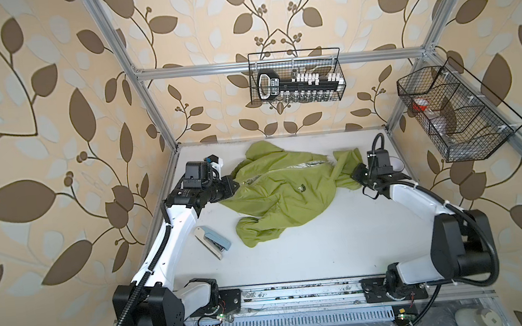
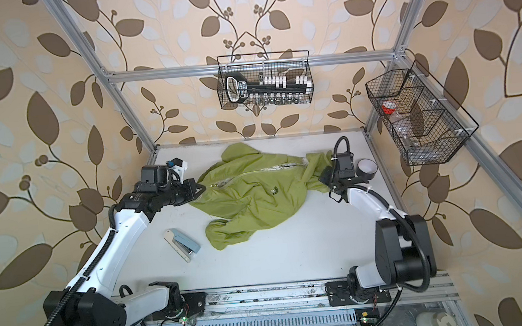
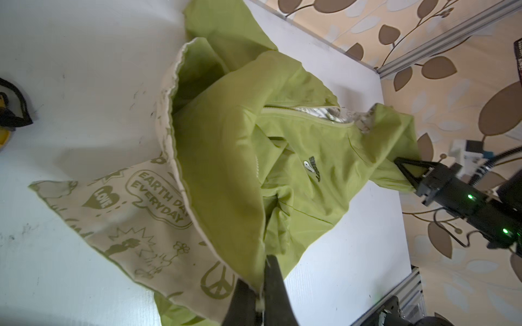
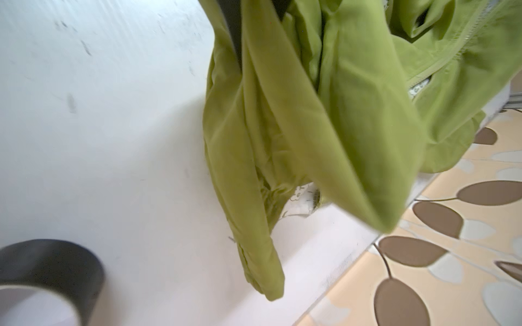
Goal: Zip up the jacket
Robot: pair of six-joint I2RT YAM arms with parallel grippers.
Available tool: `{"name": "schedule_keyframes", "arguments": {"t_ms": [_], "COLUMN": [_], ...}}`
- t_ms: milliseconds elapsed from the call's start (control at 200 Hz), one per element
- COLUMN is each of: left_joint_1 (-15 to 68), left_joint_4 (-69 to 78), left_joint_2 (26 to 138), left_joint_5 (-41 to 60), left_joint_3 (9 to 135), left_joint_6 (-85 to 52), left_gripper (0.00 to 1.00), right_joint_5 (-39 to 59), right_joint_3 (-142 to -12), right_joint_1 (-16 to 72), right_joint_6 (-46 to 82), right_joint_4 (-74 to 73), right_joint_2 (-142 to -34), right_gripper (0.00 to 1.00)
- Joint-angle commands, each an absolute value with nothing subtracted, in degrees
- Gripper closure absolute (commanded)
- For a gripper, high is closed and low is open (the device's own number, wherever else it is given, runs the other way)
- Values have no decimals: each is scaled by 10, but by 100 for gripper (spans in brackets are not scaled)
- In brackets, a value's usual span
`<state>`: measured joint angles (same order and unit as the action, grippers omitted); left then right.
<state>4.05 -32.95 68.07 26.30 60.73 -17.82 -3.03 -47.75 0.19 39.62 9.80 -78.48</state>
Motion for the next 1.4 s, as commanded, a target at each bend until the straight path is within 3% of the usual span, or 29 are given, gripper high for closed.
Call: {"name": "schedule_keyframes", "arguments": {"t_ms": [0, 215, 355, 495, 640, 845, 960, 1040, 1150, 1235, 1310, 1395], "left_joint_1": [31, 24, 22, 21, 21, 21, 21, 22, 21, 22, 22, 21], "left_joint_4": [-331, -323, -319, -306, -295, -250, -237, -235, -234, -228, -220, -213], "left_joint_2": [682, 682, 682, 687, 688, 687, 692, 695, 698, 698, 700, 700], "left_joint_5": [254, 269, 286, 342, 393, 444, 461, 471, 483, 502, 520, 532], "left_joint_3": [642, 643, 651, 654, 648, 624, 621, 624, 628, 628, 626, 623], "left_joint_6": [-156, -165, -167, -174, -181, -206, -218, -224, -228, -232, -237, -243], "left_gripper": [100, 100, 100, 100, 100, 100, 100, 100, 100, 100, 100, 100], "right_joint_5": [-30, 3, 29, 81, 53, -60, -39, -12, 14, 131, 189, 177], "right_joint_3": [-405, -317, -311, -351, -371, -394, -372, -369, -386, -366, -346, -353], "right_joint_1": [-31, -133, -196, -213, -189, -116, -123, -141, -146, -125, -51, 74], "right_joint_6": [397, 386, 360, 337, 338, 332, 326, 323, 316, 337, 396, 437], "right_joint_4": [120, 143, 149, 165, 209, 291, 268, 280, 295, 210, 105, 8], "right_joint_2": [-739, -635, -625, -683, -690, -603, -513, -467, -454, -436, -438, -472], "right_gripper": [100, 100, 100, 73, 35, 25, 22, 3, 8, 19, 24, 29]}}
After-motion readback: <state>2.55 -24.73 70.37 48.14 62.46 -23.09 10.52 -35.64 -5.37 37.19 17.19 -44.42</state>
